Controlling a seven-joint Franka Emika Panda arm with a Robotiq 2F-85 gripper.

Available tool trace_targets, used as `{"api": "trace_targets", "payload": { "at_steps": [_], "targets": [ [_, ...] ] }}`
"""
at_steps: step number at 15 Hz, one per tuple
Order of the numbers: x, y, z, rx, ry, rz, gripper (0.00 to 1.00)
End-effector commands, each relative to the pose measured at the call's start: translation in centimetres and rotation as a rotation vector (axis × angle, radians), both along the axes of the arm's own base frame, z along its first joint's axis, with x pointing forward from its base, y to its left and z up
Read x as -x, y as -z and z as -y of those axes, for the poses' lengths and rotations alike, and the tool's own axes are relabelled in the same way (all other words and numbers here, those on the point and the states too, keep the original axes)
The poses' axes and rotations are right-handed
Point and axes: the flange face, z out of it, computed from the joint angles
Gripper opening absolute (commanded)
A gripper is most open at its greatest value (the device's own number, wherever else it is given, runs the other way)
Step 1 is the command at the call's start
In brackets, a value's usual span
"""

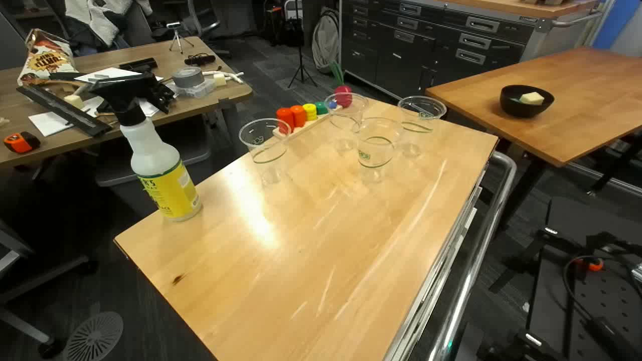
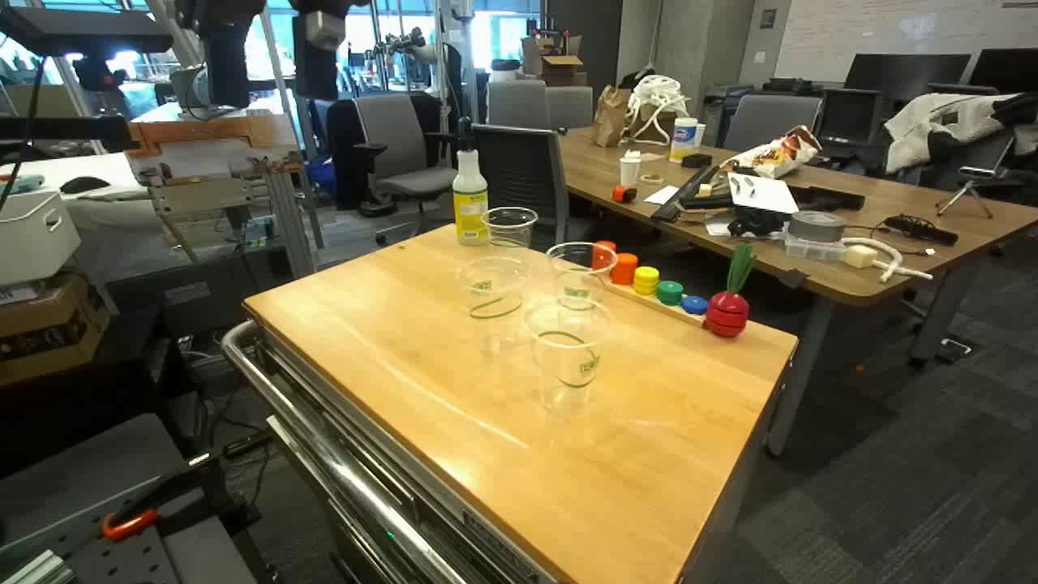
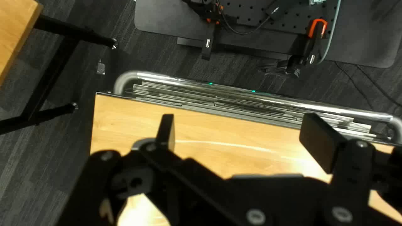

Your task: Put the cups one inside the other

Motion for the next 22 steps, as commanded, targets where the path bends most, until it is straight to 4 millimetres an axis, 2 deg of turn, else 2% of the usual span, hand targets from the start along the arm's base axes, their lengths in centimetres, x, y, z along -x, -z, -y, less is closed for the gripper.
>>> {"api": "trace_targets", "payload": {
  "at_steps": [1,8,9,11,14,18,22],
  "targets": [
    [-0.1,-0.1,0.0,0.000,0.000,0.003,1.00],
    [-0.1,-0.7,0.0,0.000,0.000,0.017,1.00],
    [-0.5,-0.6,0.0,-0.002,0.011,0.021,1.00],
    [-1.9,-0.4,0.3,-0.011,0.016,0.023,1.00],
    [-5.1,0.8,1.4,-0.022,0.072,0.065,1.00],
    [-9.2,3.9,4.0,-0.025,0.140,0.107,1.00],
    [-12.0,7.3,7.3,-0.025,0.214,0.117,1.00]
  ]
}}
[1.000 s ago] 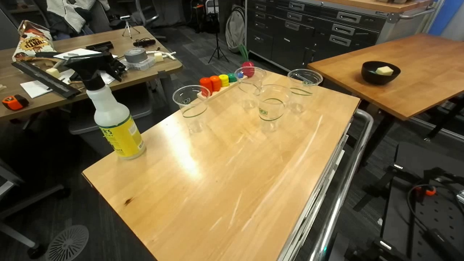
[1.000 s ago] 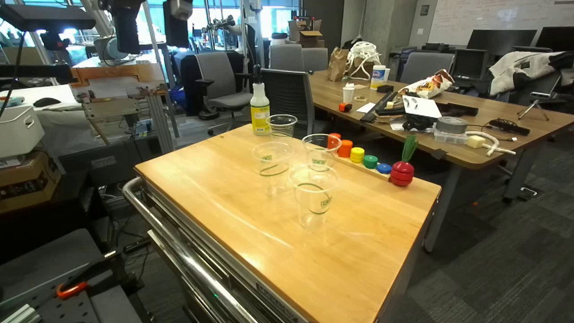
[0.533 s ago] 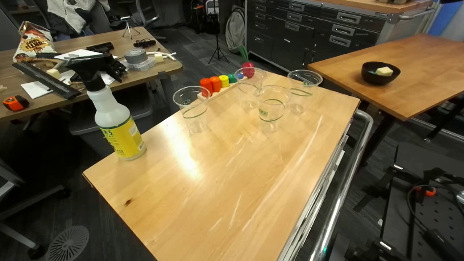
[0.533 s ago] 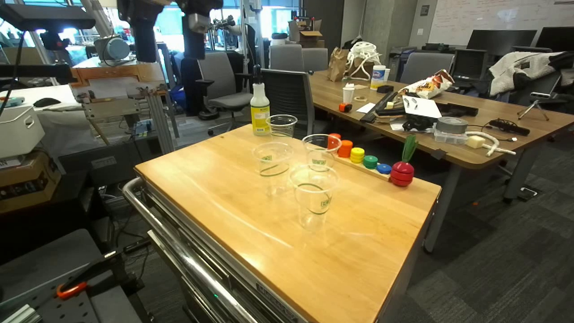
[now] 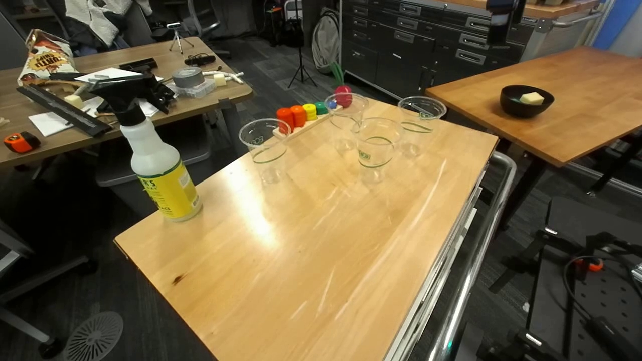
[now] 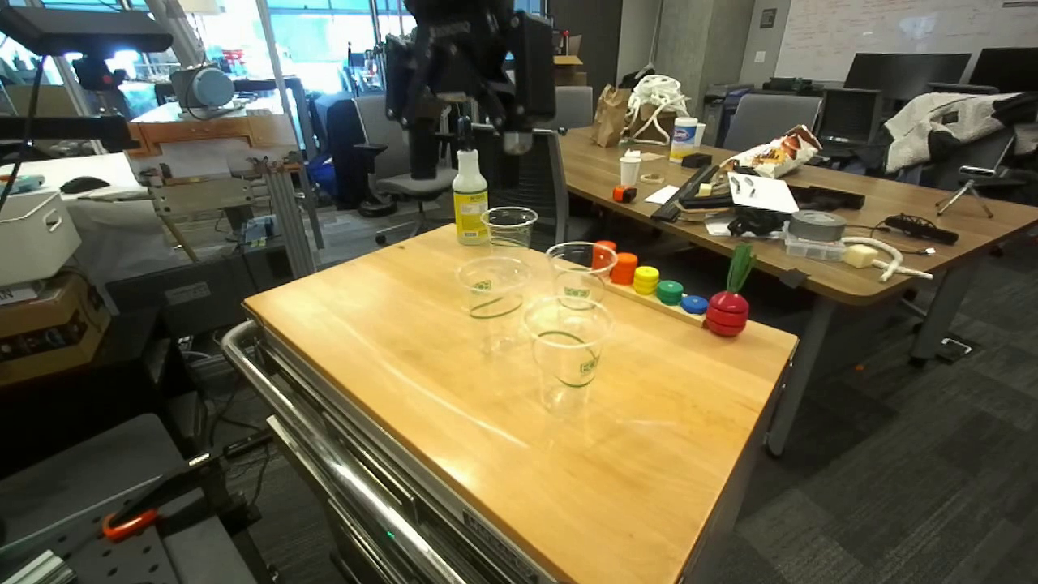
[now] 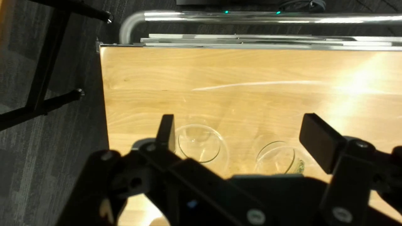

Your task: Put the cups one inside the other

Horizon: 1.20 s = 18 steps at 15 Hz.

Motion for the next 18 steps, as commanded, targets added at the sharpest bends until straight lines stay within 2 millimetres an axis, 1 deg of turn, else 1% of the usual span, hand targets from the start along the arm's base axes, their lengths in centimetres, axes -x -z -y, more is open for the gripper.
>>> {"api": "trace_targets", "payload": {
  "at_steps": [1,5,10,13,18],
  "targets": [
    [-3.1,2.2,3.0,-0.012,0.087,0.016,1.00],
    [-5.3,5.6,5.4,-0.007,0.157,0.026,1.00],
    [-7.5,9.7,7.1,0.002,0.218,0.006,1.00],
    [-8.2,11.7,7.7,0.003,0.247,-0.016,1.00],
    [-8.8,14.4,8.3,0.012,0.289,-0.050,1.00]
  ]
}}
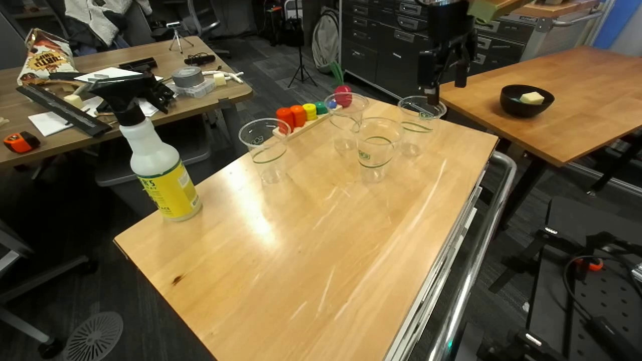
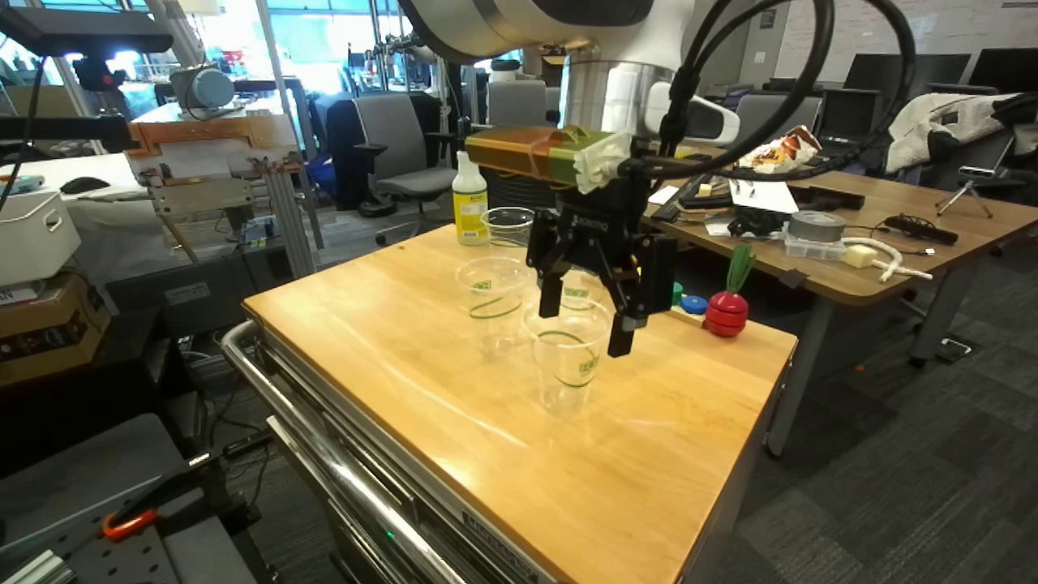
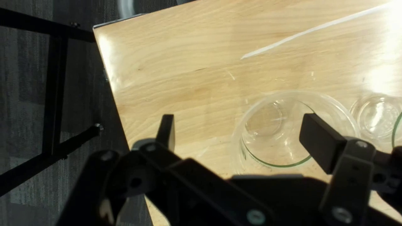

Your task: Put the cups one inside the other

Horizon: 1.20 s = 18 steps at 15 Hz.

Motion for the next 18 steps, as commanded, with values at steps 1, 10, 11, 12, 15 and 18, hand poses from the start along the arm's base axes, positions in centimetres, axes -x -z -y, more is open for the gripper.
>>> {"api": "trace_targets", "payload": {
  "at_steps": [1,10,11,12,15,18],
  "targets": [
    [-1.4,1.2,0.8,-0.010,0.061,0.009,0.86],
    [-1.5,2.5,1.2,-0.040,0.142,0.006,0.14],
    [-1.4,2.7,1.4,-0.023,0.150,0.000,0.12],
    [-1.3,2.8,1.8,-0.018,0.164,-0.006,0.08],
    [-1.0,2.3,3.0,-0.031,0.220,-0.010,0.11],
    [-0.5,1.0,4.3,-0.059,0.299,-0.042,0.09]
  ]
}}
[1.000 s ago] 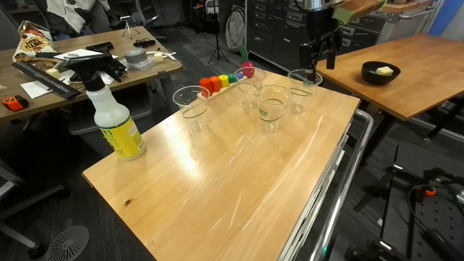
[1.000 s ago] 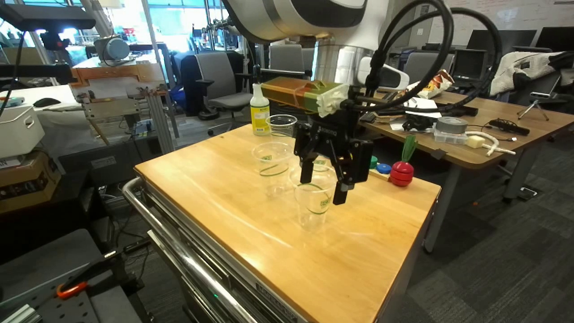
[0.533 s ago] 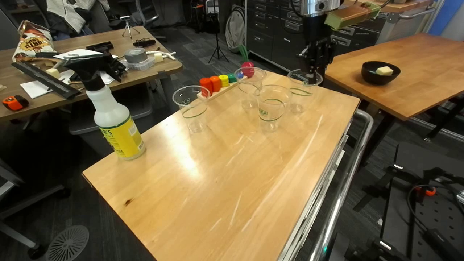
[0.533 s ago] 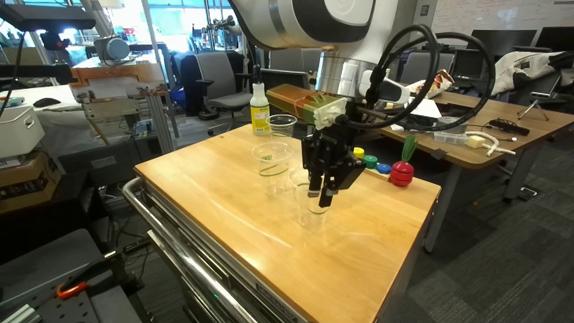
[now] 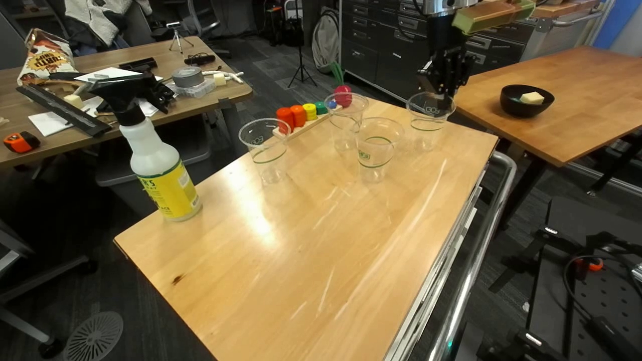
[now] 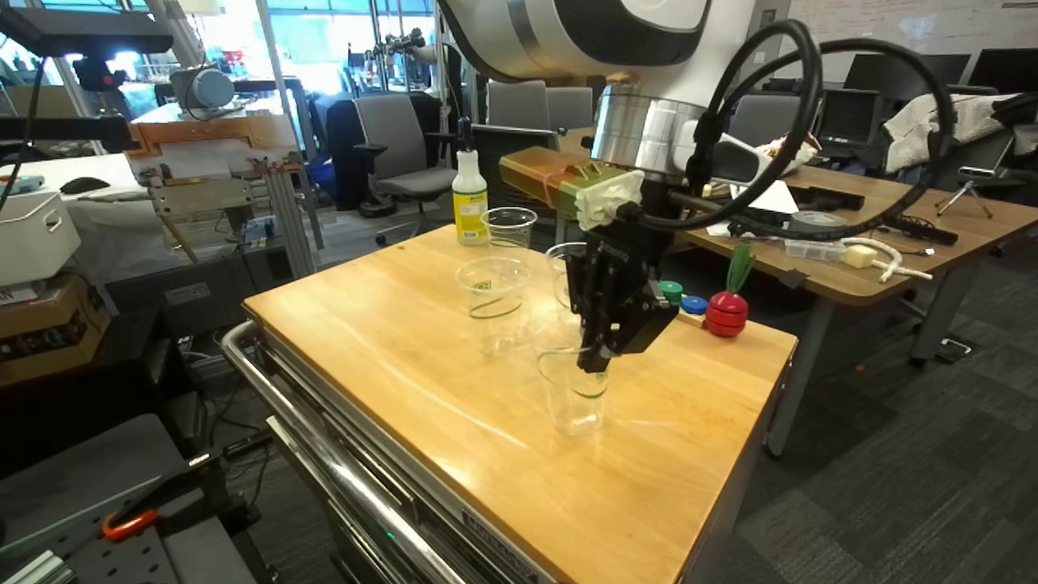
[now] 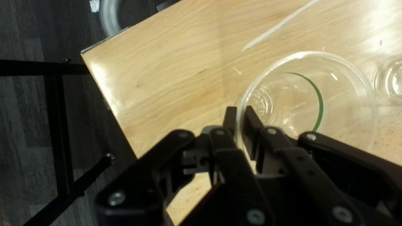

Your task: Put the cups one inside the other

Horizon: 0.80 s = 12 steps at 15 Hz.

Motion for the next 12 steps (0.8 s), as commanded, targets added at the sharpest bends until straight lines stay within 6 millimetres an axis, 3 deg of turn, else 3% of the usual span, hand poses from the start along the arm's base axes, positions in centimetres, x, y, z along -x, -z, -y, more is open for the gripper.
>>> {"api": "trace_targets", "payload": {
  "at_steps": [1,5,9,12],
  "targets": [
    [0.2,-2.0,1.5,-0.045,0.103,-0.035,0.07],
    [0.0,-6.6,0.2,-0.104,0.114,-0.032,0.06],
    [-0.2,-12.4,-4.0,-0.198,0.062,0.038,0.04],
    [-0.2,-15.1,-7.4,-0.241,-0.002,0.085,0.03]
  ]
}}
